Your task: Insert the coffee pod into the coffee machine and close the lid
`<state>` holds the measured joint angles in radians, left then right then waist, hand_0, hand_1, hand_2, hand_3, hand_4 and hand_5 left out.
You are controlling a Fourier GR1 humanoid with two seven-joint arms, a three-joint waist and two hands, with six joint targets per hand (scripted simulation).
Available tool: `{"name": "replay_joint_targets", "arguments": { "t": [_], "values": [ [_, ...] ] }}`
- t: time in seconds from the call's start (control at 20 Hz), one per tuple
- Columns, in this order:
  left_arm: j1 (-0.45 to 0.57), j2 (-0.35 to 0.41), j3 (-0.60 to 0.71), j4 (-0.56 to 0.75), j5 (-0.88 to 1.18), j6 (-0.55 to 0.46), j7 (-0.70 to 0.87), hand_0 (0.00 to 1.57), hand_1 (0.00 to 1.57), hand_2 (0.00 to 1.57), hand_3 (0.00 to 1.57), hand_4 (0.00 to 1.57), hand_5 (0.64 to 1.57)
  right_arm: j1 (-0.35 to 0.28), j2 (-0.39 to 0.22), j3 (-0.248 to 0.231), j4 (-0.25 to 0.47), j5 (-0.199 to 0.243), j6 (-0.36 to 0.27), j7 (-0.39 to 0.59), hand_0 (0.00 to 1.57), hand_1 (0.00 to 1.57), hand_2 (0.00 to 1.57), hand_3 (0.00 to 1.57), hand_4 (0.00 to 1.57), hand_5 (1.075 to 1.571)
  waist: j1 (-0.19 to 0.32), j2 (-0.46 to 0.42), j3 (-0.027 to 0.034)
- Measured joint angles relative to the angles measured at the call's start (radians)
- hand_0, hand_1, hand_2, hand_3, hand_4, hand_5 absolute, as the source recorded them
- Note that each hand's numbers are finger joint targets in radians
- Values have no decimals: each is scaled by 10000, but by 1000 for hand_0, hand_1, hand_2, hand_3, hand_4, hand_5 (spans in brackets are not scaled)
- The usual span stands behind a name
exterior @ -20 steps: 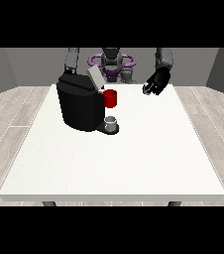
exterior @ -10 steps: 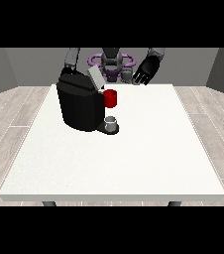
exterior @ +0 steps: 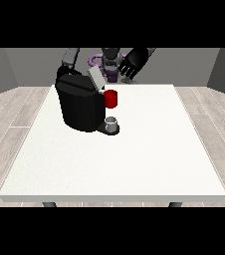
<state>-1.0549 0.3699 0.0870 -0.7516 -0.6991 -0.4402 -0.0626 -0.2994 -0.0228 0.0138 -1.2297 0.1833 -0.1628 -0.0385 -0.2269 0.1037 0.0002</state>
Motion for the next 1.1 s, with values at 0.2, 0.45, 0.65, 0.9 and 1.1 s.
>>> {"name": "replay_joint_targets", "arguments": {
  "t": [0.2,0.45,0.65,0.9,1.1],
  "values": [
    [-548,217,145,97,-48,54,64,1225,1225,1279,1251,482,1571,-385,-109,-66,-254,74,-80,156,0,0,0,0,37,1571,-258,424,-1],
    [-1079,460,292,328,-138,121,161,1265,1265,1303,1256,465,1571,-845,-162,-155,-544,47,-108,382,0,0,0,0,186,1571,-524,934,-1],
    [-1322,599,361,485,-169,101,128,1195,1195,1286,1247,487,1571,-1022,-377,-393,-642,-123,28,465,0,0,0,0,0,1571,-667,1211,0],
    [-1579,719,313,615,-291,86,-24,1186,1186,1256,1227,472,1571,-1215,-423,-514,-639,-113,-77,429,0,0,0,0,0,1571,-686,1598,-1],
    [-1670,578,330,743,-283,43,55,1239,1239,1286,1222,429,1571,-1292,-525,-665,-522,-196,-32,382,0,0,0,0,161,1571,-662,1681,0]
  ]
}}
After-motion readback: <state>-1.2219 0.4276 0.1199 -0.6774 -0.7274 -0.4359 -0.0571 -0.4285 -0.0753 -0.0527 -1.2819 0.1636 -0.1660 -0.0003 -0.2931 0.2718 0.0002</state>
